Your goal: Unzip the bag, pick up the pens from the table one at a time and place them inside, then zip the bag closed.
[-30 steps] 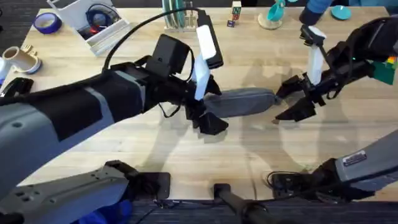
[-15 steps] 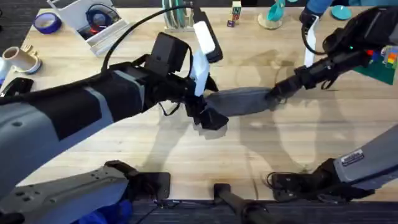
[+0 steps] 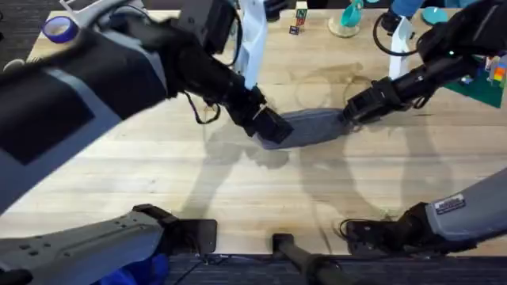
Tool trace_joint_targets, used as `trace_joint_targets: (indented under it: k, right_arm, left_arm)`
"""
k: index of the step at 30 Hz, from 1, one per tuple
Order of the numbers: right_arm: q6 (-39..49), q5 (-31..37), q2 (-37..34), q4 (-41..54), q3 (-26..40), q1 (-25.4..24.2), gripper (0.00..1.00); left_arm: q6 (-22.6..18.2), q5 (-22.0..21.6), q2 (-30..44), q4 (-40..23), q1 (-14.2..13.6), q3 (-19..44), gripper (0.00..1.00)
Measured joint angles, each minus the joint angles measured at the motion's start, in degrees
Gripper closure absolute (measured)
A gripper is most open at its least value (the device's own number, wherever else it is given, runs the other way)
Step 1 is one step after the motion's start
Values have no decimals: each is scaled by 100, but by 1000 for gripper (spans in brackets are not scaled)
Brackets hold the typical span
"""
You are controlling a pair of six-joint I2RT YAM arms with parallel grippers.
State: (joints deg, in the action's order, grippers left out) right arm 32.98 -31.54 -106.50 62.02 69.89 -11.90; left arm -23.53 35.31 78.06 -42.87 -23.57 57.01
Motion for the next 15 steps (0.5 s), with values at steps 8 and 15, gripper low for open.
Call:
trace_joint_targets:
  k: [8,15]
  right_arm:
    - [-625,865,930,513,-5,212,5]
    - [-1003,1019,1984,1021,-7,551,5]
  left_arm:
    - [41,-395,-101,-1193,1,752,6]
    - [145,-699,-1118,-1918,108,1109,6]
